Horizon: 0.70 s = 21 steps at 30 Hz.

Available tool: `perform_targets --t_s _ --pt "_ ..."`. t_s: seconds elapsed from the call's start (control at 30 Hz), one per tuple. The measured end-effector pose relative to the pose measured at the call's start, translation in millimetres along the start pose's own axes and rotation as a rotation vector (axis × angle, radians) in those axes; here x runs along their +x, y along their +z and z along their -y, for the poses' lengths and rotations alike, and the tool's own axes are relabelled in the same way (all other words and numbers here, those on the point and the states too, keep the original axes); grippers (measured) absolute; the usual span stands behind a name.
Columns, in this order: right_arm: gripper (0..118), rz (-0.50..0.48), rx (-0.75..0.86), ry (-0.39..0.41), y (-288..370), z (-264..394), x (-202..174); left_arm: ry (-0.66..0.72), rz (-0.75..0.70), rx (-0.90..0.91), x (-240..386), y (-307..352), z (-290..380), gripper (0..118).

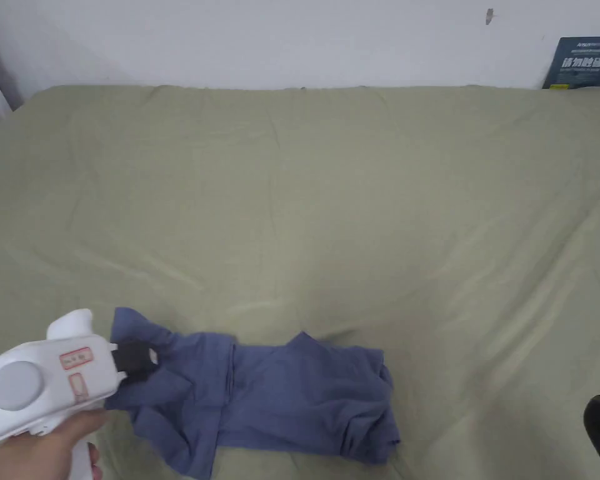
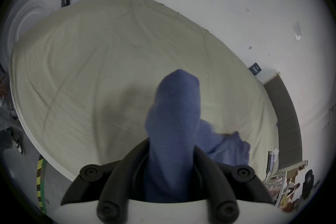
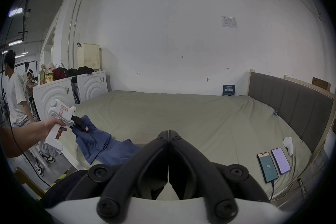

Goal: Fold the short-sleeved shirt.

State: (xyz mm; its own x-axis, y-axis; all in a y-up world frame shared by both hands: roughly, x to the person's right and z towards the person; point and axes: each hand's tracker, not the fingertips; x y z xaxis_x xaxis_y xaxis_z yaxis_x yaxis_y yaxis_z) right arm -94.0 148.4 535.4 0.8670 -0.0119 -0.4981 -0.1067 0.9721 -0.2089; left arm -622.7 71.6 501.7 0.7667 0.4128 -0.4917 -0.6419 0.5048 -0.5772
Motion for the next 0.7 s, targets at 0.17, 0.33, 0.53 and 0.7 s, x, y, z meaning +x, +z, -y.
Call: perform_targets --t_s 0.17,0.33,0.53,0.7 --pt "0 0.013 0.013 -0.012 9.0 0.2 8.4 -0.112 0.155 -0.058 113.6 -25.7 51.4 12" --pt "0 0.061 0.017 -0.04 18.8 0.3 27.4 -0.217 0.117 -0.159 185.4 -90.6 101.6 12" --pt "0 0.099 0.018 -0.079 26.2 -3.4 48.7 -0.097 0.149 -0.165 168.5 -105.0 91.0 27" --pt "0 0.098 0.024 -0.09 21.5 -1.3 50.1 -0.124 0.335 0.018 151.1 -16.3 54.3 95"
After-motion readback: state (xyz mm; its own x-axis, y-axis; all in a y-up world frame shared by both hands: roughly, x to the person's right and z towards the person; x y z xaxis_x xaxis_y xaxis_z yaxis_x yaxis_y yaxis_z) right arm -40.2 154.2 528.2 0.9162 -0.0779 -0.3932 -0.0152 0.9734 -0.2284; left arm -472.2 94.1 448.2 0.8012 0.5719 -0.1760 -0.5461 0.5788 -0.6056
